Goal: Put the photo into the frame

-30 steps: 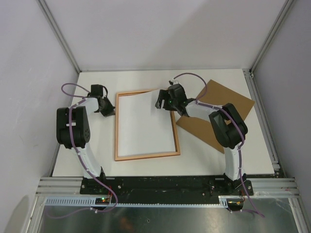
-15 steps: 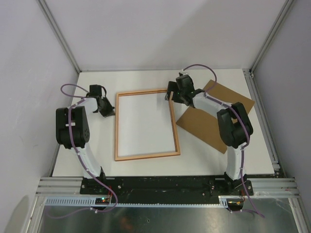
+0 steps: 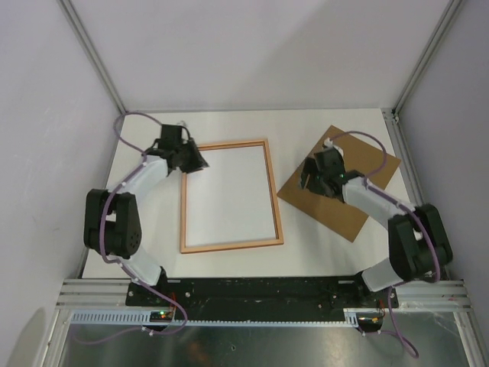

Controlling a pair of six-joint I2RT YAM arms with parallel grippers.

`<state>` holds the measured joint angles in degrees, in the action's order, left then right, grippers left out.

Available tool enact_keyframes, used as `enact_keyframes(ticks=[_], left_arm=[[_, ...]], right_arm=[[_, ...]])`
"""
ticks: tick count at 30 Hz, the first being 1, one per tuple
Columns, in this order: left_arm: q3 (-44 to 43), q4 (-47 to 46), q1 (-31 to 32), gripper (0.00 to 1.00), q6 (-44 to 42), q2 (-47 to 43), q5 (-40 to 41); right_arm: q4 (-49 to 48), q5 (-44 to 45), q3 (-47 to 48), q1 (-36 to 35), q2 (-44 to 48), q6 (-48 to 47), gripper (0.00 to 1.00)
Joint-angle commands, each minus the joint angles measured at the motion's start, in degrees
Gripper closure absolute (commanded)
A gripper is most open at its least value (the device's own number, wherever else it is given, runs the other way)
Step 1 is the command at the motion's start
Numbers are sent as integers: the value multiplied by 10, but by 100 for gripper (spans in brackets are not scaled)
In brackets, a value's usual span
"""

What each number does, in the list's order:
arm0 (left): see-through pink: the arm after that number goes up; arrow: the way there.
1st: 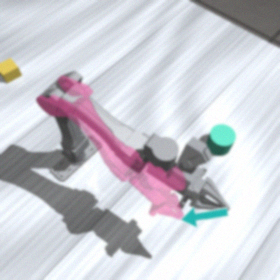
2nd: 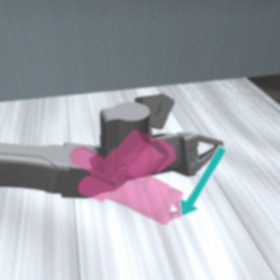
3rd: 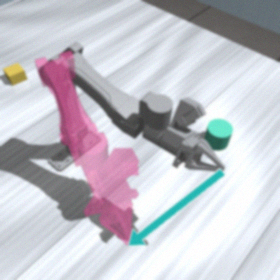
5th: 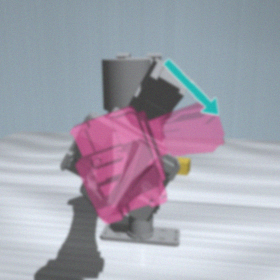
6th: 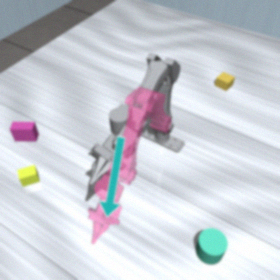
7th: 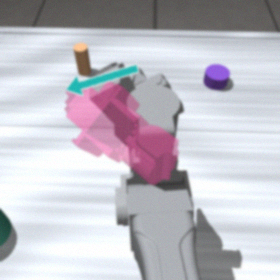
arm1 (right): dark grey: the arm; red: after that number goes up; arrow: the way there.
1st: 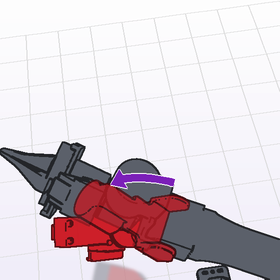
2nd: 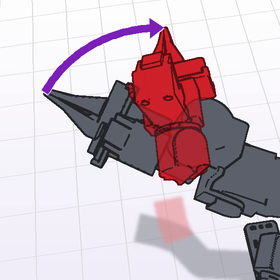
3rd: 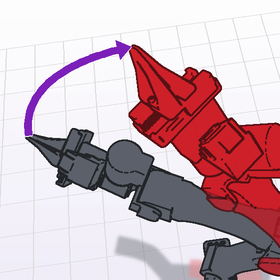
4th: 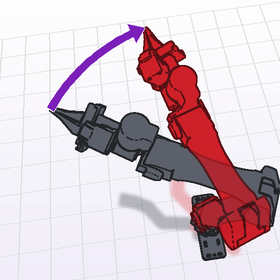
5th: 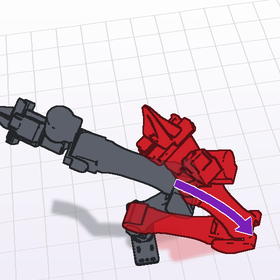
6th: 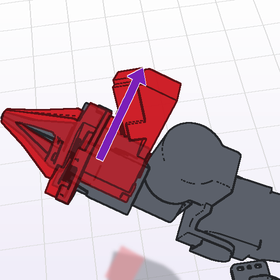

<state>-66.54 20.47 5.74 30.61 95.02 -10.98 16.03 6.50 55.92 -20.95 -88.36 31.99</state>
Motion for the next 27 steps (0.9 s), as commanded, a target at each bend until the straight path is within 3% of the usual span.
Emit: enact_keyframes(ticks=[1,7,11,16,27], left_arm=[[3,-10,89,68,13,-43,-4],[32,-35,158,66,38,-80,4],[52,-46,177,66,46,-111,5],[72,-51,181,66,49,-147,4],[99,-51,182,66,46,-180,7]], right_arm=[[13,17,-81,-49,107,9,24],[36,39,-175,-134,220,53,32],[37,59,-207,-198,246,88,39],[-5,71,-215,-263,194,113,49],[-80,60,-216,-302,106,136,60]])
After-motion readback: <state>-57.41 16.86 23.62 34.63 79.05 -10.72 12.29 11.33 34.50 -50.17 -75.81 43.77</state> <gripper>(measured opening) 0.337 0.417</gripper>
